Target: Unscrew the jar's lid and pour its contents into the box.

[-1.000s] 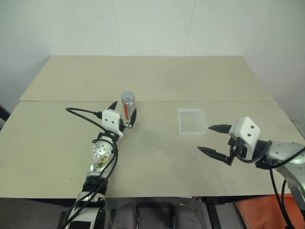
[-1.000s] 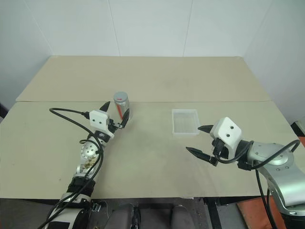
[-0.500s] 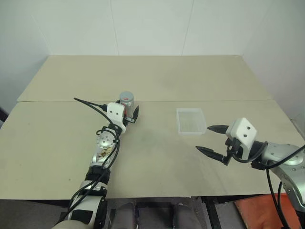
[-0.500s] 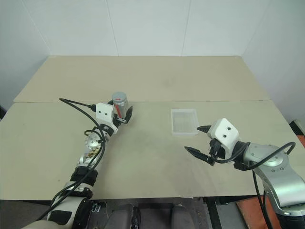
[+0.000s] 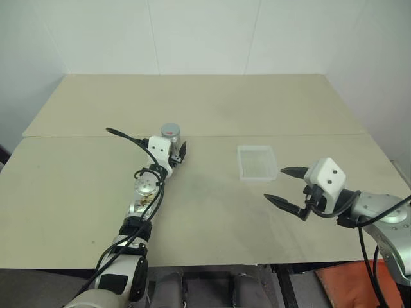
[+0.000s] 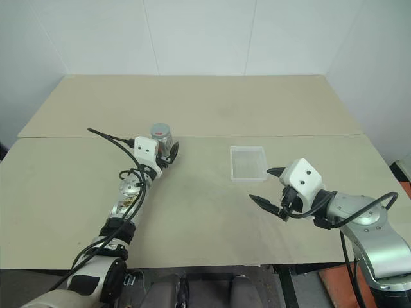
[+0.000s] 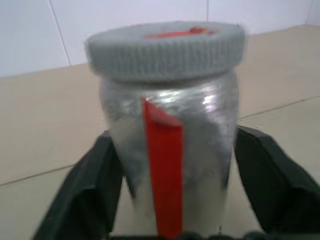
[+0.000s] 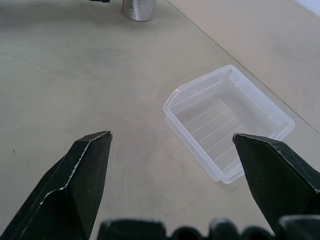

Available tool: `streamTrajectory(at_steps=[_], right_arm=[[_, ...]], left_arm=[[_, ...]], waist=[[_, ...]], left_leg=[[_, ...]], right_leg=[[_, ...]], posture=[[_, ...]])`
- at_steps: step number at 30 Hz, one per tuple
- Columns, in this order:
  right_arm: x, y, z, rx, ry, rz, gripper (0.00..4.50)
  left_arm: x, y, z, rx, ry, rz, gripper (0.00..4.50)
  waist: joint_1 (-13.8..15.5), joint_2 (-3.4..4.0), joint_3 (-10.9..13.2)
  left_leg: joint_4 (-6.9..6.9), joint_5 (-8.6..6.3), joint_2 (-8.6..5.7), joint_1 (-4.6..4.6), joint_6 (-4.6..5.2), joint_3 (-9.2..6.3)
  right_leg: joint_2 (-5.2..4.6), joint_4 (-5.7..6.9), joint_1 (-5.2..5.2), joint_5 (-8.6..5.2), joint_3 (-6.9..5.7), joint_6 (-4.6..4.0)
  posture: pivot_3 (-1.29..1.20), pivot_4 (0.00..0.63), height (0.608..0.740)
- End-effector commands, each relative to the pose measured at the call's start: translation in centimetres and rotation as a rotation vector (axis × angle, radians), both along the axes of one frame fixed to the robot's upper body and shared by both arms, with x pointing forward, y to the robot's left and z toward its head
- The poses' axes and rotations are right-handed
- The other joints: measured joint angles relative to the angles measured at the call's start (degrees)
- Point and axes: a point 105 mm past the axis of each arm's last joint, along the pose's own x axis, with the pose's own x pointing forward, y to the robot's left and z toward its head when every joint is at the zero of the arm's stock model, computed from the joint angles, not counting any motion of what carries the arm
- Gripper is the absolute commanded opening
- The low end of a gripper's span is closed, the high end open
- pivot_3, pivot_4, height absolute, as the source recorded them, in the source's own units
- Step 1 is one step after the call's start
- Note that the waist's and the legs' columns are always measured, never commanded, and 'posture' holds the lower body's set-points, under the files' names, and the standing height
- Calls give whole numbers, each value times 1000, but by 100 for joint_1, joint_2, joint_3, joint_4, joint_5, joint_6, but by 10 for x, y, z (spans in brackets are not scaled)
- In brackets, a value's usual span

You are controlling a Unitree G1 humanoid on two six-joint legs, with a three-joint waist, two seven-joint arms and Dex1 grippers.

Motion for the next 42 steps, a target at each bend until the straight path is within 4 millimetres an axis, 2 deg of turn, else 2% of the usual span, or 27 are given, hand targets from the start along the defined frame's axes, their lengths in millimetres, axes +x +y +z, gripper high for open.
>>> streamTrajectory(at_steps=[1,2,3,8,11,14,17,23,28,31,42], right_arm=[[-1,3,10,-9,-61,17,4500],[-1,3,10,-9,-60,17,4500],[-1,4,10,-10,-60,17,4500],[-1,5,10,-12,-61,19,4500],[-2,5,13,-13,-66,22,4500],[-3,8,21,-3,-83,33,4500],[2,18,35,64,-126,38,4500],[15,56,61,209,-191,27,4500],[15,92,74,311,-207,38,4500],[17,102,78,335,-221,23,4500],[31,108,84,406,-228,-36,4500]], left_arm=[[2,-3,13,-24,-42,-9,2274],[1,-3,12,-24,-39,-10,2015],[0,-3,10,-26,-36,-10,1952],[-2,-4,9,-26,-40,-5,1952],[-3,-7,19,-45,-58,-21,1952],[-10,-20,34,-133,-37,-153,1952],[-33,-44,51,-112,-43,-394,1952],[-73,-74,63,-86,20,-713,1952],[-77,-90,67,-43,-5,-734,1952],[-79,-97,69,-48,-17,-744,1952],[-80,-105,69,-18,-46,-743,1952]], waist=[[0,0,0],[0,0,0],[0,0,0],[1,0,0],[0,0,0],[-2,0,0],[-24,0,0],[-74,2,0],[-36,2,0],[-6,2,0],[-24,2,0]], left_leg=[[0,0,0,0,0,0],[0,0,-1,0,0,0],[0,0,-1,0,0,0],[0,0,-1,0,0,0],[0,0,-1,0,0,-1],[0,0,0,-4,0,-3],[1,1,1,-4,-1,-5],[0,3,7,4,-6,-7],[1,3,3,-4,-4,-10],[2,3,1,-7,-4,-9],[2,3,2,-7,-3,-9]], right_leg=[[0,0,0,0,0,0],[-1,0,0,0,0,0],[-1,0,0,0,0,0],[-1,0,1,0,0,0],[-1,0,0,0,0,0],[-1,0,-2,0,0,0],[0,3,-6,0,2,0],[8,12,-5,0,7,-1],[3,8,-9,0,6,-1],[2,6,-11,0,5,-1],[3,8,-12,0,4,-1]], posture=[[0,150,740],[0,150,740],[0,150,740],[0,150,740],[0,150,740],[0,150,740],[0,150,740],[0,150,740],[0,150,740],[0,150,740],[0,150,740]])
